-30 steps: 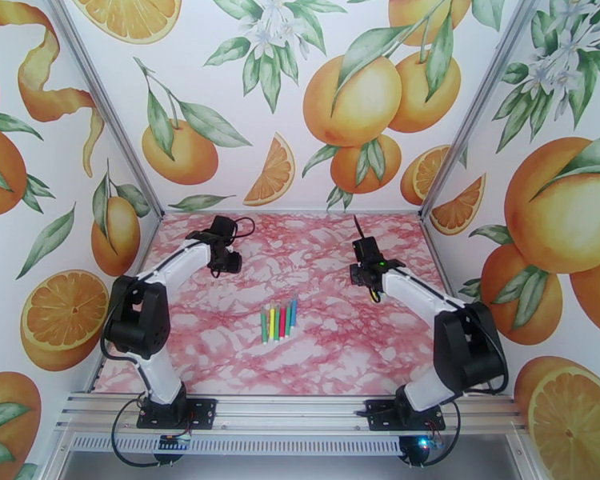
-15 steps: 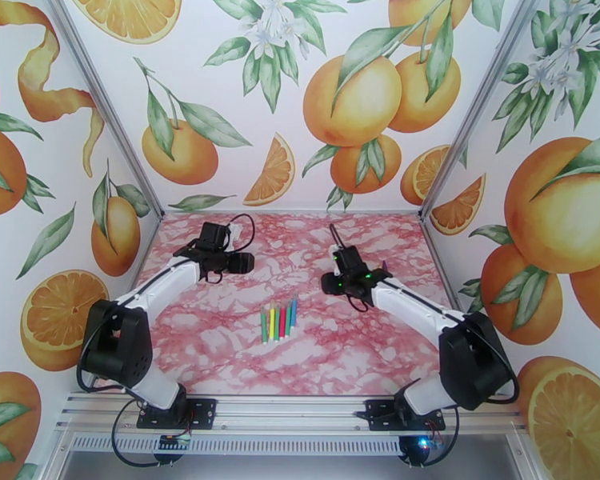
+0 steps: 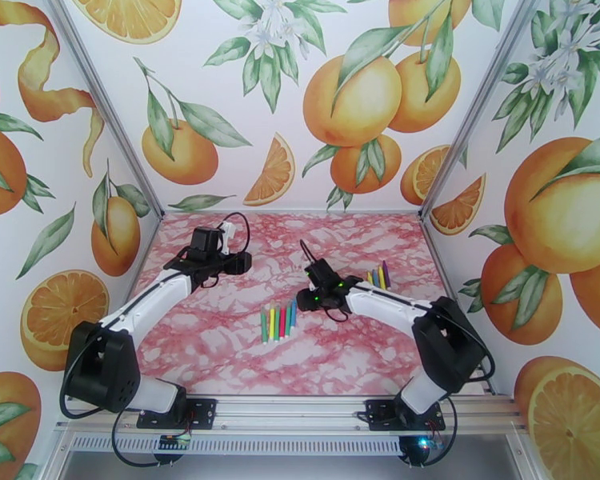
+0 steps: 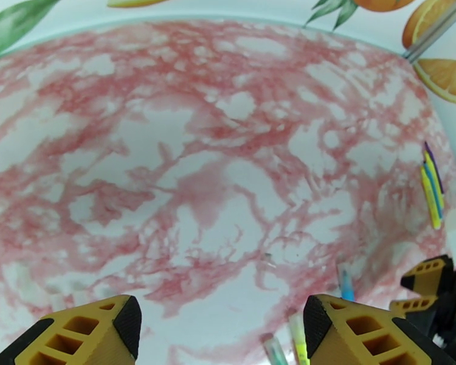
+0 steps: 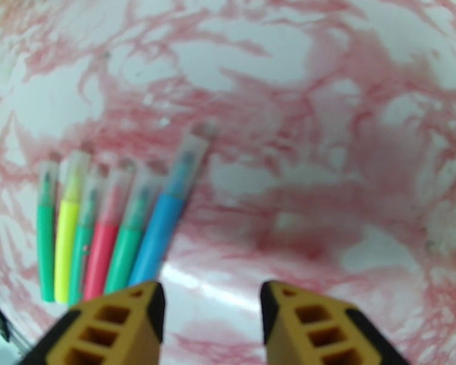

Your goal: Open the pen caps

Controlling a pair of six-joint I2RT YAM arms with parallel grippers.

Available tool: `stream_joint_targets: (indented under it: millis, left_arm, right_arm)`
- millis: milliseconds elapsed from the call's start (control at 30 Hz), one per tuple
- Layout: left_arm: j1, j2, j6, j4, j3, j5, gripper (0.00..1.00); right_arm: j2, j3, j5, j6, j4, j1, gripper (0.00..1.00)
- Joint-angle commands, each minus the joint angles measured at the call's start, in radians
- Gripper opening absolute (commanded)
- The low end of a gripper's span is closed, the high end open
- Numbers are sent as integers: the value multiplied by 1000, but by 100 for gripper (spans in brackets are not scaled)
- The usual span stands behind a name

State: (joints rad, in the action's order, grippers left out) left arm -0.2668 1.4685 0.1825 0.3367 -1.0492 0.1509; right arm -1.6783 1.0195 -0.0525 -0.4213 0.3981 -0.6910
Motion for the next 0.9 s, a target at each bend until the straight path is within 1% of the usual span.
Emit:
stream_joint_targets:
  millis: [0, 133, 600, 867]
  left_arm:
    - [6, -31, -8, -33, 23, -36, 74]
    - [9, -38, -3, -35, 31, -60, 75]
    - [11, -48, -3, -20, 51, -89, 75]
    - [12, -55, -9, -14, 55, -99, 75]
  right_arm:
    - [-35, 30, -18, -38, -26, -30, 47]
    - [-59, 36, -25, -46, -34, -47, 47]
    - [-129, 44, -46, -63, -74, -65, 45]
    - [-158, 54, 3, -66, -51, -70, 42]
